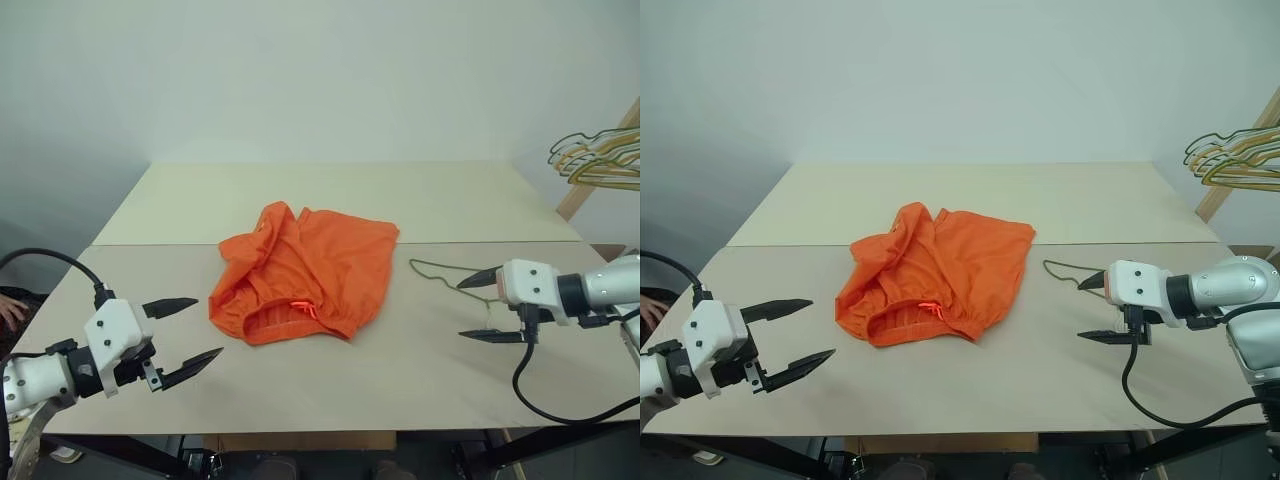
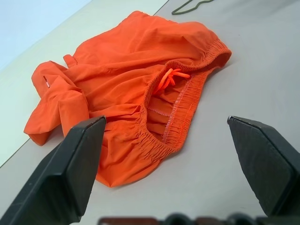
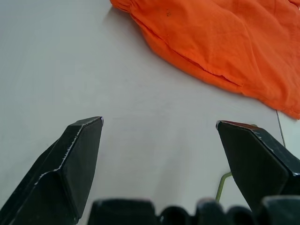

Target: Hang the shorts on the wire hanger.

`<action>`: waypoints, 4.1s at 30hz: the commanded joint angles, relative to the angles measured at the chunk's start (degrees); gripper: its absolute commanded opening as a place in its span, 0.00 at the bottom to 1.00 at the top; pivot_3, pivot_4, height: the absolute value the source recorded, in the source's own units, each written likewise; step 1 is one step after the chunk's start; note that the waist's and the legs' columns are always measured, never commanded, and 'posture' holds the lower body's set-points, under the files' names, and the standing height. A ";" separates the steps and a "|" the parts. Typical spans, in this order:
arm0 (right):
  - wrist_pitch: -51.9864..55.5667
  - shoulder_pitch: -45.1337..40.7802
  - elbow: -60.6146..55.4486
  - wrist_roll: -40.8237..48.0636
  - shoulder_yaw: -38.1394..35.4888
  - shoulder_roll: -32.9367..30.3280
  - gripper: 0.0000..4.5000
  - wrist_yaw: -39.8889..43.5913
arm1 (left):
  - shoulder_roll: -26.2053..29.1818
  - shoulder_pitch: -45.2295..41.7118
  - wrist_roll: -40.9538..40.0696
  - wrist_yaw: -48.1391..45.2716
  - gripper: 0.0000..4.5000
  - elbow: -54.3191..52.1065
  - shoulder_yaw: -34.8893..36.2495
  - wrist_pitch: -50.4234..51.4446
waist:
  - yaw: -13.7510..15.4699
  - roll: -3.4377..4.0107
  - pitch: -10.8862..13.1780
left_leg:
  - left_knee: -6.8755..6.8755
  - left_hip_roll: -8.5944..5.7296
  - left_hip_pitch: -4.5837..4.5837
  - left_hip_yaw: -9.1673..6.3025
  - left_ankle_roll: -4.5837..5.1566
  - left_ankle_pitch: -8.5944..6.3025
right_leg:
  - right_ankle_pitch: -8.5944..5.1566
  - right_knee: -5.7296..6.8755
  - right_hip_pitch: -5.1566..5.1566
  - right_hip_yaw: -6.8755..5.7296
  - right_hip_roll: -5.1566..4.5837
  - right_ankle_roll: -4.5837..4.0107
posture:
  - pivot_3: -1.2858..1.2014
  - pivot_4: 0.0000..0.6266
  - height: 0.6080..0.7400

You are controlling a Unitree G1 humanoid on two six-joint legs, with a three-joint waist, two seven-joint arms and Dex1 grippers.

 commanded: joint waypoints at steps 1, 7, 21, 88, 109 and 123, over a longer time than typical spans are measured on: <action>-1.00 -1.22 -0.80 0.14 -0.79 -0.50 1.00 0.31 | 0.33 -0.52 -0.54 0.49 1.00 -1.43 1.22 -0.19 | 0.00 0.00 0.00 | 0.00 0.00 0.00 0.00 0.00 0.00 | 0.00 0.00 0.00 0.00 0.00 0.00 | 0.58 0.00 1.00; -0.87 -1.21 -1.11 0.13 -0.52 -0.18 1.00 0.06 | 0.41 -1.76 -1.54 1.65 1.00 -2.15 1.11 0.82 | 0.00 0.00 0.00 | 0.00 0.00 0.00 0.00 0.00 0.00 | 0.00 0.00 0.00 0.00 0.00 0.00 | 0.57 0.00 1.00; 4.48 3.87 -7.36 0.48 -3.80 1.82 1.00 -7.74 | -10.45 -15.03 5.07 17.67 1.00 -7.66 -25.95 9.12 | -0.16 0.00 -0.05 | -0.02 -0.04 -0.05 -0.02 -0.08 0.04 | 0.05 0.03 -0.10 0.09 0.00 0.03 | 0.54 0.00 1.00; -18.10 -14.27 14.59 -17.04 17.90 16.76 1.00 -12.73 | -1.46 -0.14 8.30 0.43 0.01 -11.97 0.77 5.13 | -0.74 0.07 -0.11 | 0.02 -0.13 0.01 0.07 -0.37 0.23 | 0.08 0.06 -0.10 0.24 0.02 0.06 | 0.60 0.00 1.00; -12.38 -4.38 1.39 -22.45 18.87 20.46 1.00 -18.90 | -1.38 -0.33 9.79 4.28 0.01 -10.54 -2.02 4.79 | 1.37 0.00 -0.13 | 0.01 -0.16 0.00 -0.02 -0.33 0.20 | 0.07 0.07 -0.09 0.11 0.03 0.04 | 0.60 0.00 1.00; -14.85 -4.80 5.76 -25.54 20.32 21.12 0.55 -21.33 | -1.83 -0.12 9.69 4.68 0.00 -9.05 -1.82 4.36 | 1.32 -0.04 -0.14 | 0.00 -0.14 0.05 -0.05 -0.28 0.18 | 0.05 0.12 -0.06 0.07 0.06 0.00 | 0.60 0.00 1.00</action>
